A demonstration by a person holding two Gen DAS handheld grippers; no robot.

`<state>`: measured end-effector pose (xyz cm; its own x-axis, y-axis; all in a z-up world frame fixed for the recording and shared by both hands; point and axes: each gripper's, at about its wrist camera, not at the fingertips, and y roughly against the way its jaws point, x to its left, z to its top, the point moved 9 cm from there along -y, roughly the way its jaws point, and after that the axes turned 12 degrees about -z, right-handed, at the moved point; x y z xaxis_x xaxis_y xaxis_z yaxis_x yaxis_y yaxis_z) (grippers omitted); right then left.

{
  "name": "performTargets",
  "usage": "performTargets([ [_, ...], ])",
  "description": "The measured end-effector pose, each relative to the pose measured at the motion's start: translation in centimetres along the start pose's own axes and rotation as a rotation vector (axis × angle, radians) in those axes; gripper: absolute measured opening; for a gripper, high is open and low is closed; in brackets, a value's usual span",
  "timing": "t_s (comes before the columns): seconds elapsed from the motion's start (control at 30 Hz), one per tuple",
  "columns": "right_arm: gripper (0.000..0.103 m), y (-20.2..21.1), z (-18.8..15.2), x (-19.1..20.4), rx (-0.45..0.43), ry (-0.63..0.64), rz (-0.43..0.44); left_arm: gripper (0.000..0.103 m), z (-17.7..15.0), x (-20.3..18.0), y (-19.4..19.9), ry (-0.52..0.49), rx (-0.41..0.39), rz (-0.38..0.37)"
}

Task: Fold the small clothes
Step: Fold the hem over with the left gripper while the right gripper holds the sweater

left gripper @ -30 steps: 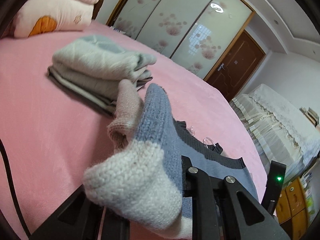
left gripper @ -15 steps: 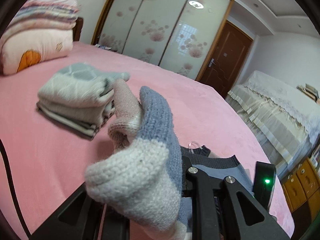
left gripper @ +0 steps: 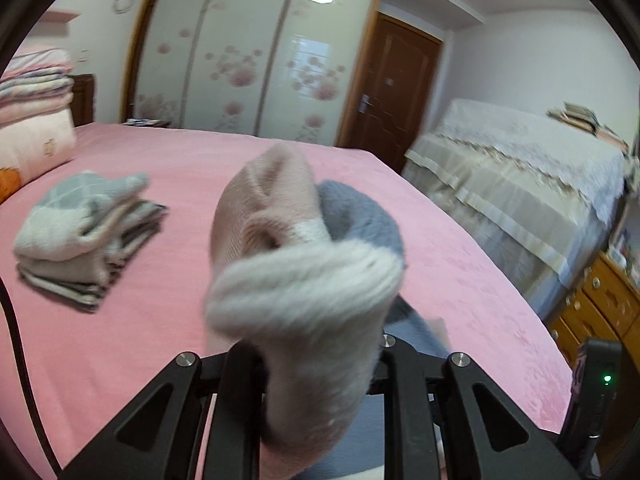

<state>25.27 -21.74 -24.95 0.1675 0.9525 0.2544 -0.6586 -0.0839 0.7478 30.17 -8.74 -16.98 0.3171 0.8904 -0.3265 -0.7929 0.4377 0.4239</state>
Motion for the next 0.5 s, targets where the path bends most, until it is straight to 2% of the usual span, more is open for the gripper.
performTargets([
  [0.13,0.004,0.3,-0.4,-3.8,0.004,-0.046,-0.041,0.016,-2.7,-4.1,-3.6,-0.048,0.071,-0.036],
  [0.3,0.004,0.6,-1.4,-6.7,0.021,-0.079,-0.063,0.016,-7.2,-8.4,-7.1,-0.116,0.179,-0.064],
  [0.5,0.005,0.4,-1.7,-7.7,0.03,-0.087,-0.051,0.016,-9.8,-10.1,-7.9,-0.181,0.227,-0.056],
])
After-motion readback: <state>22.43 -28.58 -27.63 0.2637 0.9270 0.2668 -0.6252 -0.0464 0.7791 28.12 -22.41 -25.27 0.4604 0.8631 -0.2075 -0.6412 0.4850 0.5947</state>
